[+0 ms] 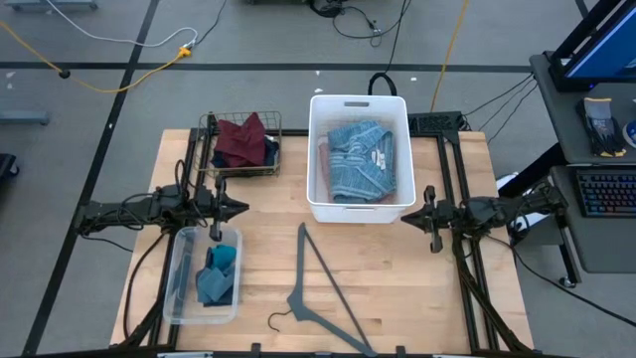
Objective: Pick & Place Cloths
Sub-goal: Return to Home Position
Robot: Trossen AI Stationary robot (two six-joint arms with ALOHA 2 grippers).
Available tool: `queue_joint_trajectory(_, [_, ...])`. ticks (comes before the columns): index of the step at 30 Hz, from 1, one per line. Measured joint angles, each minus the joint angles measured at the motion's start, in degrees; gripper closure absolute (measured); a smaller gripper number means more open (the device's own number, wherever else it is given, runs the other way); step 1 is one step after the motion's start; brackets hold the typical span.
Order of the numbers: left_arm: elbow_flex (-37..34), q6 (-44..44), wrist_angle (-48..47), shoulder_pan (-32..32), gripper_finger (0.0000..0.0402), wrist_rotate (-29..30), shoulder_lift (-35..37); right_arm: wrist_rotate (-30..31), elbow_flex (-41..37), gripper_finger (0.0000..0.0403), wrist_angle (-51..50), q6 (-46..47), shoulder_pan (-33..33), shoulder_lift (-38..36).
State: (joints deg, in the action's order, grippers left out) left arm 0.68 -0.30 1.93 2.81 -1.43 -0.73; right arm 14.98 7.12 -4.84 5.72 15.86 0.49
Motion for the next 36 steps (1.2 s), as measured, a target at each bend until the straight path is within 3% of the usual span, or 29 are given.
queue_joint_trajectory(36, [0.0, 0.0, 0.0, 0.0, 0.0371, 0.0, 0.0, -0.1, 0.0, 0.0403, 3.3, 0.0, 0.0, 0.0])
